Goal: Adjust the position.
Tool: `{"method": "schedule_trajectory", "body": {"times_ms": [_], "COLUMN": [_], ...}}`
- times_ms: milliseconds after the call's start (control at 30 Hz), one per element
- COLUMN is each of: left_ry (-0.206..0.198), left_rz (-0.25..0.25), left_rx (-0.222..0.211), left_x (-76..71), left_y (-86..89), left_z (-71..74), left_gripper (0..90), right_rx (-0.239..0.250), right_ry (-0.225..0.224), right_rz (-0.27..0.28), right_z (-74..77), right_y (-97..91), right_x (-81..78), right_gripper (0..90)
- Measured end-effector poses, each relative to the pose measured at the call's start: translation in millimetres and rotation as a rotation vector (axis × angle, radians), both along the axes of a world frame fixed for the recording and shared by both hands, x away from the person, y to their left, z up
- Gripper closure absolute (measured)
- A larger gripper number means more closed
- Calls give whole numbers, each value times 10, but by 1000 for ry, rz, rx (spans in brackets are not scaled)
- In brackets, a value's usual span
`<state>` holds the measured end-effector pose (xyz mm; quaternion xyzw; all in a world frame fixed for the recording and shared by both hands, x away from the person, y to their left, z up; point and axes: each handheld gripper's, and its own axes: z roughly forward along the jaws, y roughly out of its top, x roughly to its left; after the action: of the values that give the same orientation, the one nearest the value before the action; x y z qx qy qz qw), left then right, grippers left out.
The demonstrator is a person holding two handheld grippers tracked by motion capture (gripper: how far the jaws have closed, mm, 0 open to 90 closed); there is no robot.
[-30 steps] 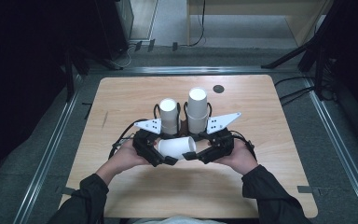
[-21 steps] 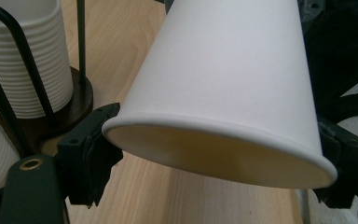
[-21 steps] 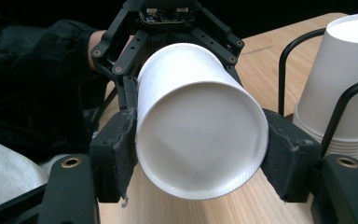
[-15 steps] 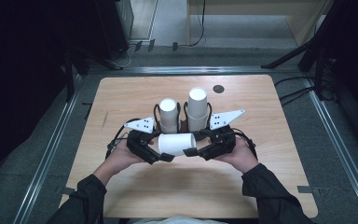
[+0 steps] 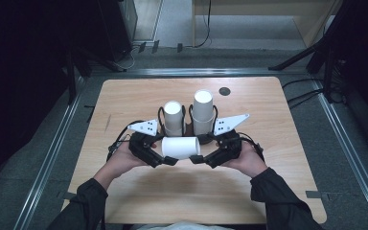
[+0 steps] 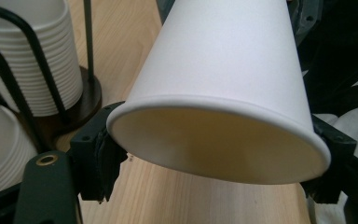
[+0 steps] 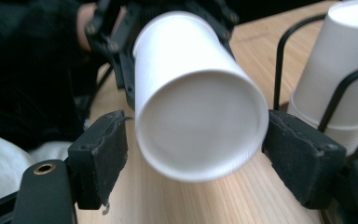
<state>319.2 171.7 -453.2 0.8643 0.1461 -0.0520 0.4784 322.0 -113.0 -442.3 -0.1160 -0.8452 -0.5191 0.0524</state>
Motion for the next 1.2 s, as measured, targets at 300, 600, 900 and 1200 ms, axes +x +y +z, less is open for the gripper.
{"method": "schedule_trajectory", "body": {"times_ms": [300, 600, 900, 1200], "left_ry": [-8, -26, -36, -47], "left_rz": [-17, -53, -64, -78], "left_rx": [71, 170, 229, 320], "left_x": [32, 66, 102, 113], "left_y": [12, -42, -90, -168], "left_z": [81, 93, 112, 73], "left_gripper": [211, 208, 208, 208], "right_rx": [-86, -117, -132, -152], "right_ry": [-14, -21, -25, -36], "right_rz": [2, -9, -22, -46], "right_z": [-86, -127, -166, -188], "right_y": [1, -40, -83, -95], "right_x": [-34, -65, -92, -118], "right_gripper": [227, 229, 229, 228]}}
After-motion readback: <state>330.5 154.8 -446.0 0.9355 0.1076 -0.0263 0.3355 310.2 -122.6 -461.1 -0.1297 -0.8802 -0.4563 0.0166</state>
